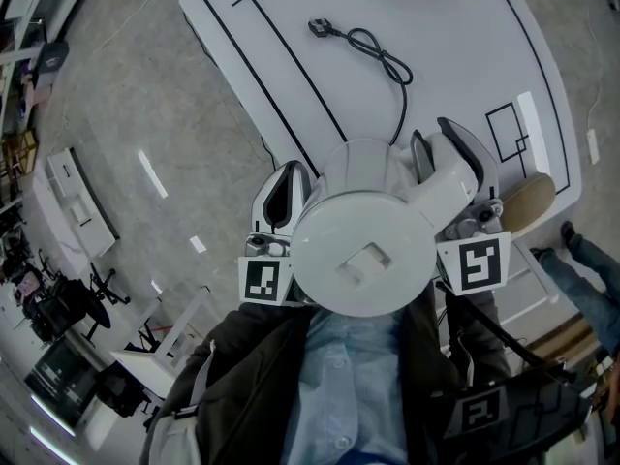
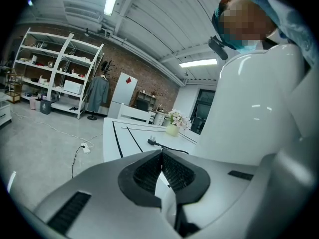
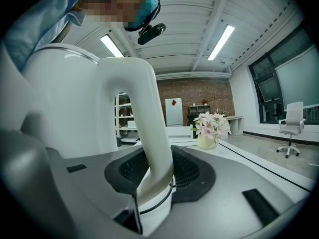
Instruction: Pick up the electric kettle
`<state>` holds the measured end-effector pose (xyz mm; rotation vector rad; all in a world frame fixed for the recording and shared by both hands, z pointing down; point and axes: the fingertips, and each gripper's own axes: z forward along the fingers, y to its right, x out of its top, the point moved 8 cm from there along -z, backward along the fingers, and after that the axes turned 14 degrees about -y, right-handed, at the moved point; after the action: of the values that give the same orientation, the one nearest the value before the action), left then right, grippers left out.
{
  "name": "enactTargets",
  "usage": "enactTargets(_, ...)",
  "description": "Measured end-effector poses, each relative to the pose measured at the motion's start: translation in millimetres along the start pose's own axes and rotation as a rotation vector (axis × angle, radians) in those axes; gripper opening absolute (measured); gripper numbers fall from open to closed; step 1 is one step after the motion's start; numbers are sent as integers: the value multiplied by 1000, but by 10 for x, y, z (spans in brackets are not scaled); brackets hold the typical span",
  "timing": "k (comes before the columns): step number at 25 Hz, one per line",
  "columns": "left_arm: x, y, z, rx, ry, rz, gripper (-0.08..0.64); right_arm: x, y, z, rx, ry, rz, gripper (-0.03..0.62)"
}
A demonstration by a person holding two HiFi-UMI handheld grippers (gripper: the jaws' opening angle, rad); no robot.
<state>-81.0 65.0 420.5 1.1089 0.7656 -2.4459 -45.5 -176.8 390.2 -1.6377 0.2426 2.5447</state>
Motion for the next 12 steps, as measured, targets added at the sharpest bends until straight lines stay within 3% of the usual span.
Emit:
enactTargets(8,42,-42,42,6,14,0,8,-43,-6,-49,-30,5,111,137)
enactTargets(12,14,-51,51,1,8,9,8,-57,-29,-87,-45,24,115,138)
